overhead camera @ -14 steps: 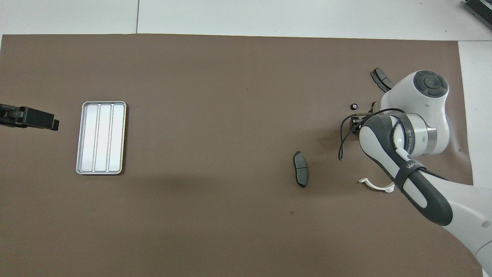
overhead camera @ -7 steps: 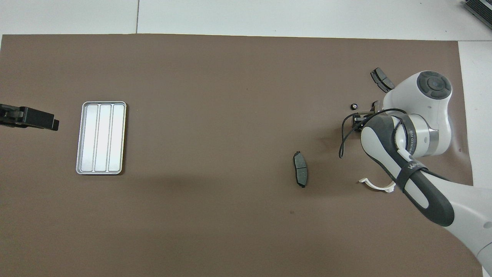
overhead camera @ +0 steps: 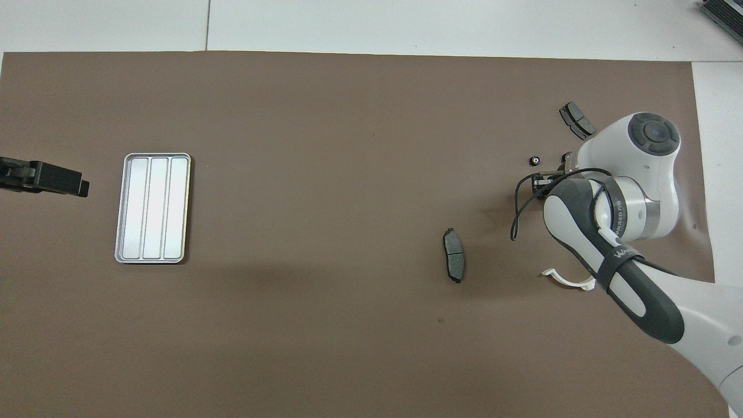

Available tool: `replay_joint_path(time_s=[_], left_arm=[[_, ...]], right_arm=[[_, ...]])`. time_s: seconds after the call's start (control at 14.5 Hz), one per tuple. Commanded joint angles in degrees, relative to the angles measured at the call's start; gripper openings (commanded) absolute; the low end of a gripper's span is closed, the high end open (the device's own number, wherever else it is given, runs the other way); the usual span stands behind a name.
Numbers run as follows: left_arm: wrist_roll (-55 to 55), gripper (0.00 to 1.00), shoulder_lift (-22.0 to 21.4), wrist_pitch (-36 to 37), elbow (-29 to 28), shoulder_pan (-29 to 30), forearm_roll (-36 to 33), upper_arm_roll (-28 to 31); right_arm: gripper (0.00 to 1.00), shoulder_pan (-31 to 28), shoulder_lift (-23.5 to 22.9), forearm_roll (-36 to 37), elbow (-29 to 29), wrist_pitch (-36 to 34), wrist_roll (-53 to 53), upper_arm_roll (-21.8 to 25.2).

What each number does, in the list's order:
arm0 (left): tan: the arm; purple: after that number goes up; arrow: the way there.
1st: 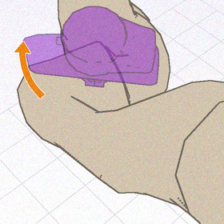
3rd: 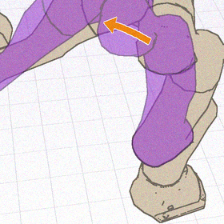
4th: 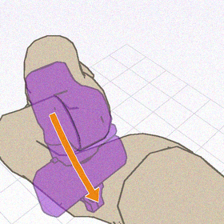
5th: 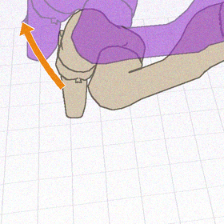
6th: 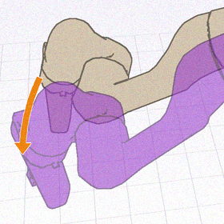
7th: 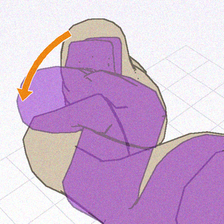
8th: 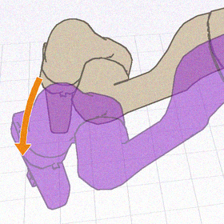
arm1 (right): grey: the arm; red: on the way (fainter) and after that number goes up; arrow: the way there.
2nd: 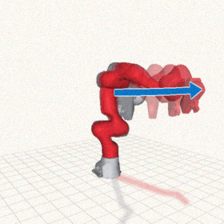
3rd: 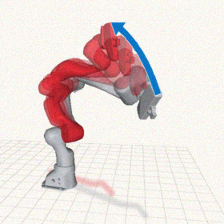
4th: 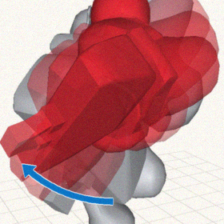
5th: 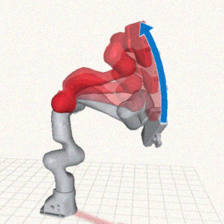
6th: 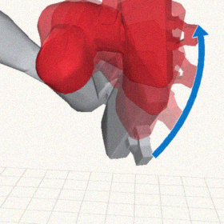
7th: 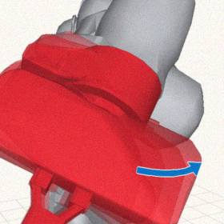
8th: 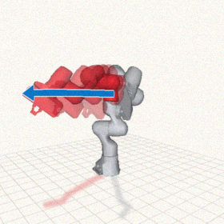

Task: Pick bearing gear from pile to tray
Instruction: 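Reach the right gripper to the pile and grasp a black gear, then carry the gear toward the table center while the left gripper approaches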

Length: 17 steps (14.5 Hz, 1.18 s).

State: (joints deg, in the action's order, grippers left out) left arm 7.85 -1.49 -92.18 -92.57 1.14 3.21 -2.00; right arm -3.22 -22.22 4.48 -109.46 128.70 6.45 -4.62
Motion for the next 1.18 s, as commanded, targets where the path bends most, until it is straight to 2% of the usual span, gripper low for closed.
replay_joint_path(time_s=[0.0, 0.21, 0.42, 0.55, 0.83, 1.11], left_arm=[[-0.4, 1.0, -1.8, 0.2, -1.9, 0.7, 0.4, -0.4], [-0.4, 1.0, -1.8, 0.2, -1.9, 0.7, 0.4, -0.4], [-0.4, 1.0, -1.8, 0.2, -1.9, 0.7, 0.4, -0.4], [-0.4, 1.0, -1.8, 0.2, -1.9, 0.7, 0.4, -0.4], [-0.4, 1.0, -1.8, 0.2, -1.9, 0.7, 0.4, -0.4], [-0.5, 1.0, -1.8, -0.4, -1.9, 0.7, 0.4, -0.4]], right_arm=[[0.08, 0.1, 1.7, 0.5, -0.6, 0.8, -0.5, -0.5], [0.08, 3.3, 3.6, 0.4, 2.4, -0.6, -0.6, -0.9], [0.08, 9.2, 6.0, -0.4, 4.3, -2.2, -0.3, -0.9], [0.08, 14.4, 6.5, -0.4, 5.7, -1.8, 3.9, -0.9], [0.08, 23.0, 6.1, -0.3, 7.1, 0.8, 7.5, -1.0], [0.08, 29.1, 4.6, -2.4, 7.1, 7.8, 7.8, -1.1]])
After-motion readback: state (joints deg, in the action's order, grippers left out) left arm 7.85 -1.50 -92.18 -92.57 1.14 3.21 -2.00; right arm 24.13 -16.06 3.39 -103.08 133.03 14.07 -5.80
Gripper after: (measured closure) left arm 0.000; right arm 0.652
